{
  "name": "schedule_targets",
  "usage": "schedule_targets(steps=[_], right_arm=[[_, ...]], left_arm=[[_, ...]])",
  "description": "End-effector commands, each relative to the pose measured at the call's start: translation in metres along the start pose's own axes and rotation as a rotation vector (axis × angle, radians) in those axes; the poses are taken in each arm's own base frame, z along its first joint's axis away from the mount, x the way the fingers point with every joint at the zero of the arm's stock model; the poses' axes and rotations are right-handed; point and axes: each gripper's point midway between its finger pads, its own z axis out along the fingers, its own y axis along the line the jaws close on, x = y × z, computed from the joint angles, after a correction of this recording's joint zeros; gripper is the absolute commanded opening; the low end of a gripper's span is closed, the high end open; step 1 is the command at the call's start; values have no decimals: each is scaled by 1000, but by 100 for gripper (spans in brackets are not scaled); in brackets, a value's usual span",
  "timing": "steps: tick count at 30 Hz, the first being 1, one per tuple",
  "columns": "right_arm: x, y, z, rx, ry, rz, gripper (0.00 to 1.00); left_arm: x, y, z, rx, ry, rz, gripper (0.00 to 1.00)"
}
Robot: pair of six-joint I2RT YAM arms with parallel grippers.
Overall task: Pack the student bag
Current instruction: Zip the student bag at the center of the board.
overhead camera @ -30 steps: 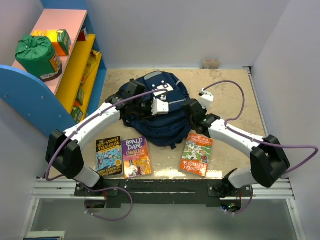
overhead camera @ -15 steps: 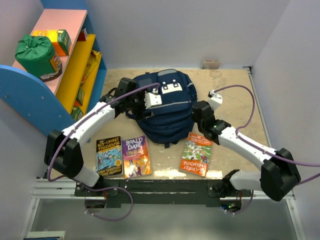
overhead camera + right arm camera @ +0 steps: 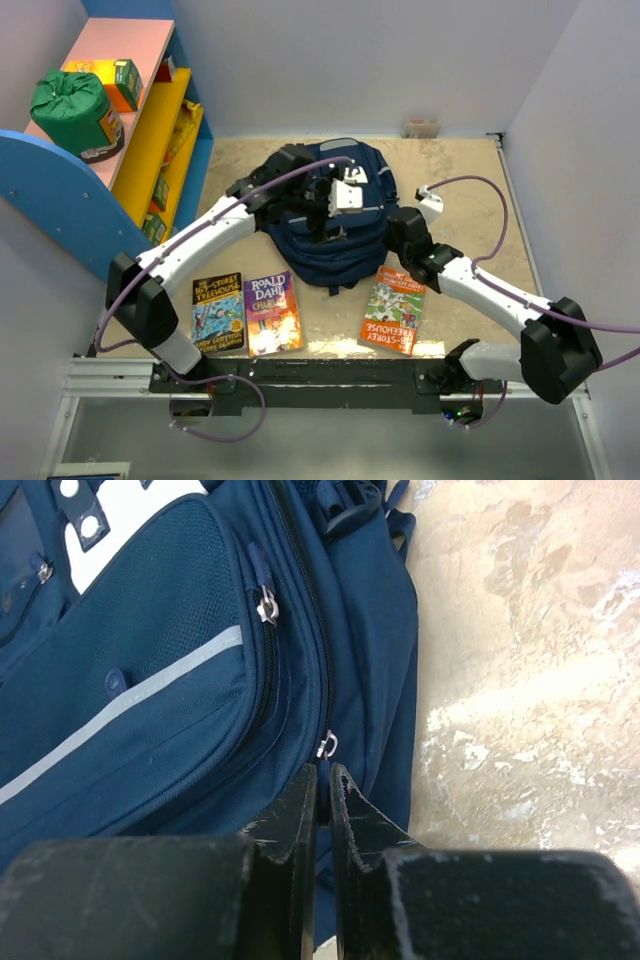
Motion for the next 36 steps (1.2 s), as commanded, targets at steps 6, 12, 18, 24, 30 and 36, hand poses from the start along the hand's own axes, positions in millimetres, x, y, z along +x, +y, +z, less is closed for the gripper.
schedule_targets(steps=[6,12,18,24,30,36], right_arm=[[-13,16,-21,-106,-16,87,0],[-10,15,-22,-115,-3,81,0],[-5,12,-22,-116,6,74,0],[-3,13,-21,-120,13,75,0],[-2,12,-22,-119,13,73,0],[-2,12,-22,-122,13,81,0]], left_arm=[[33,18,75,-34,31,-41,100],[41,41,100,-117,50,-104,100],[15,40,104,-57,-21,-124,94],[8,31,105,-3,-33,-106,90],[32,16,124,36,68,-90,74],[42,27,125,-46,99,-57,77]])
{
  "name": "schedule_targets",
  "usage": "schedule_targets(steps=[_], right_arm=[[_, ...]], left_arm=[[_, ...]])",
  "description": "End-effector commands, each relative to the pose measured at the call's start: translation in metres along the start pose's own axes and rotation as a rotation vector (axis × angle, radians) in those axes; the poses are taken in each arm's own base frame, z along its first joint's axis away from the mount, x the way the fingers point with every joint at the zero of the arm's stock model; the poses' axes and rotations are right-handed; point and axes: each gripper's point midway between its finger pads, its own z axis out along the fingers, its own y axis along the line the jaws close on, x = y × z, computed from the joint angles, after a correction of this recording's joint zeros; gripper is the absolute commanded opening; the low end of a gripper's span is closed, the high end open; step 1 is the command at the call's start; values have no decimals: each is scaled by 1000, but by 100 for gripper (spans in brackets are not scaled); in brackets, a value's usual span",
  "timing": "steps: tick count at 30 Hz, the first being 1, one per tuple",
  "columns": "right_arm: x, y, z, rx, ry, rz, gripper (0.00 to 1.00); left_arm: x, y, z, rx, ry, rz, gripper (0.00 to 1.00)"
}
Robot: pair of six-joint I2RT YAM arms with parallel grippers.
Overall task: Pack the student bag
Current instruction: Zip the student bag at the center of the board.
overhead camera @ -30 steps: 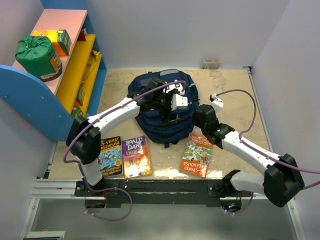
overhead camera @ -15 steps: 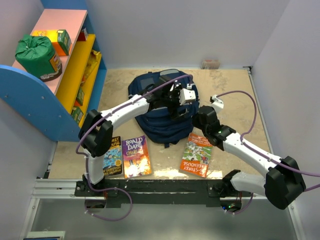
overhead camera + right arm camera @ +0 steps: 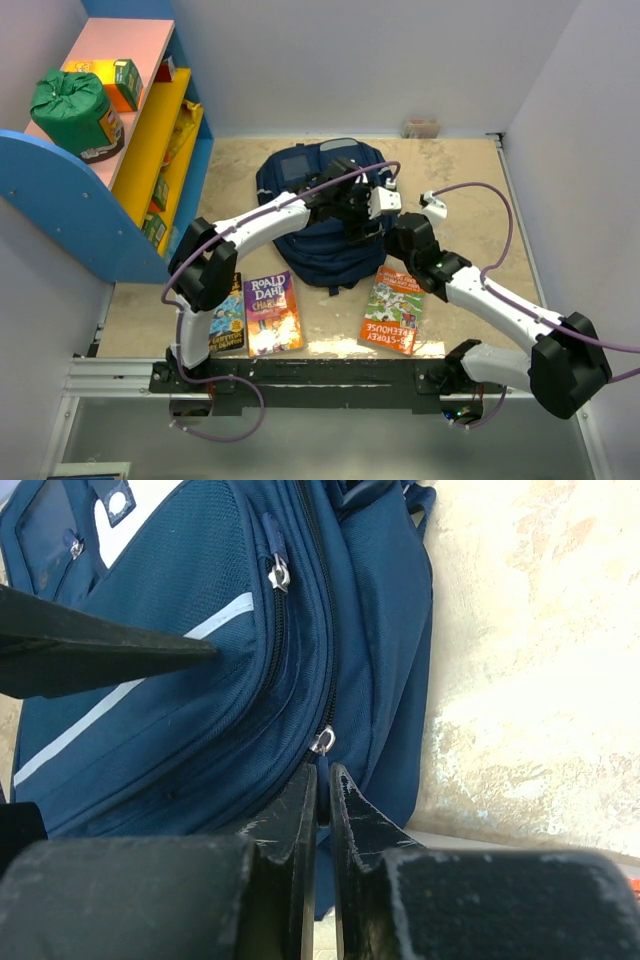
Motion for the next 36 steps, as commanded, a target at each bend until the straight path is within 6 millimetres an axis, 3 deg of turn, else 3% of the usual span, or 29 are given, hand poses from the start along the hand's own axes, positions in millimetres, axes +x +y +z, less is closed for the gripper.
schedule_targets(steps=[1,5,14,19,21,23,29,32,33,34,36], right_arm=[[-9,11,-7,-52,-20,41,0],[-12,12,-9,-56,-27,47,0],[-11,10,-9,-46,-24,55,0],[-8,6,-8,-32,-22,49,0],[-7,3,-6,-25,-21,51,0],[-7,0,-5,-17,-21,54,0],[-12,-9,-1,5,-31,59,0],[-11,-13,0,14,-27,58,0],[-10,-13,0,11,-26,59,0],[-11,-13,0,11,-28,63,0],[-9,-14,0,11,-23,62,0]], left_arm=[[-7,20,-4,-104,1,56,75],[-9,45,-8,-241,1,57,55],[1,28,-8,-190,2,34,51],[2,32,-14,-212,1,30,55],[-9,35,-19,-190,-34,19,18],[-12,32,-21,-153,-32,15,0],[-2,16,-22,-87,-7,38,0],[-6,20,-27,-118,-15,43,0],[-12,24,-32,-134,-28,51,3],[-19,28,-36,-149,-40,52,15],[-24,28,-40,-142,-42,46,23]])
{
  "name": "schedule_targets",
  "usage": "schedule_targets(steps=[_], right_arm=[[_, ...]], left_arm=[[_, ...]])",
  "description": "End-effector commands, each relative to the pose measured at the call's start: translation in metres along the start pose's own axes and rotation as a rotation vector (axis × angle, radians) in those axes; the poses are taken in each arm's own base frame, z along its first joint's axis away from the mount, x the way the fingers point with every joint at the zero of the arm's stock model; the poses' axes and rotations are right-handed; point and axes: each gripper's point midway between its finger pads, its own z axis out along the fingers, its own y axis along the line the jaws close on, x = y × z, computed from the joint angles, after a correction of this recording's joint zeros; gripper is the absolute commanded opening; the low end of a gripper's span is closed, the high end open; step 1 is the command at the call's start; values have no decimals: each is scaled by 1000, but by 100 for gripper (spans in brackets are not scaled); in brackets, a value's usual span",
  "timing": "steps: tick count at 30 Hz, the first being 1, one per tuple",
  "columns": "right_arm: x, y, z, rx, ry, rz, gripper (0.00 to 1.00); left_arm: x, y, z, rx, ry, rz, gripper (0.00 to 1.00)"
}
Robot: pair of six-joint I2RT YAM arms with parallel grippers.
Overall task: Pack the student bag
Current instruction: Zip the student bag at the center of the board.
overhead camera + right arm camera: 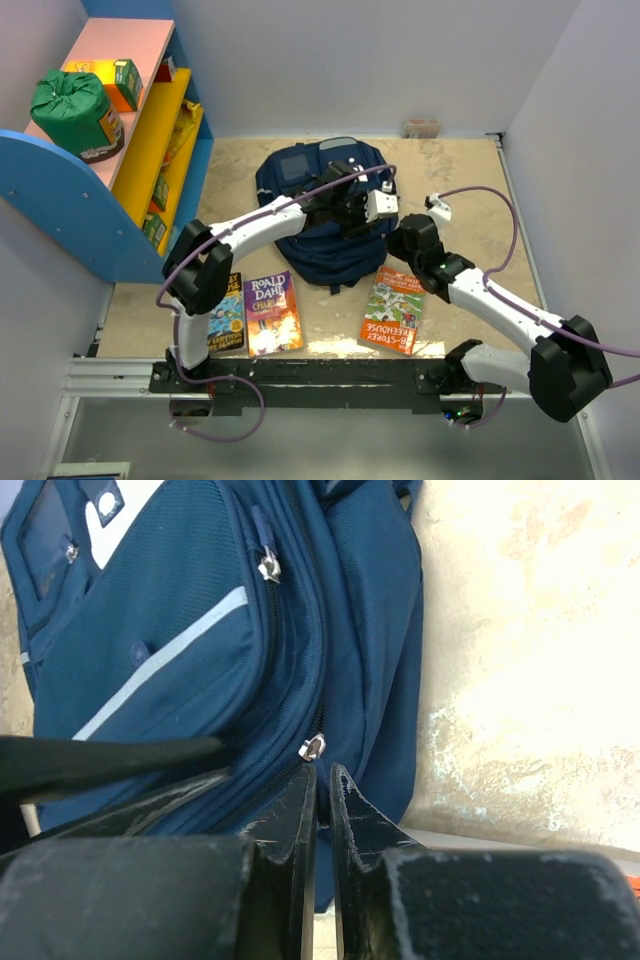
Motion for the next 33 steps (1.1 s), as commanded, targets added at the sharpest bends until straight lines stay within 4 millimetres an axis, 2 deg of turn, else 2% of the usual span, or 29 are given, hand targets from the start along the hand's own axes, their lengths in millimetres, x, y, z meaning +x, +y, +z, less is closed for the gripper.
schedule_targets(steps=[1,4,9,12,14,15,16,22,27,30,31,33], right_arm=[[-8,-5,-3,8,-31,13,0],[-8,-4,-3,4,-31,16,0],[-9,-2,-4,-1,-31,21,0],[-11,-2,-5,-4,-36,23,0],[-11,-1,-6,-7,-36,23,0],[-12,-1,-6,-6,-36,24,0],[-12,0,-6,-11,-35,26,0],[-13,2,-9,-20,-35,34,0],[-14,3,-10,-26,-36,42,0],[-13,3,-11,-30,-33,42,0],[-13,3,-10,-28,-32,45,0],[-12,3,-10,-28,-32,45,0]], left_arm=[[-36,37,-41,-122,-56,41,30],[-44,35,-45,-112,-71,35,38],[-28,33,-35,-104,-35,18,44],[-26,25,-30,-72,-37,21,52],[-23,20,-27,-62,-31,39,68],[-28,20,-25,-74,-45,62,71],[-23,21,-24,-88,-29,76,73],[-16,40,-17,-183,-4,116,71],[-6,37,-5,-164,18,130,68],[3,39,0,-174,35,134,55],[2,40,1,-173,32,134,46],[5,37,4,-155,36,127,39]])
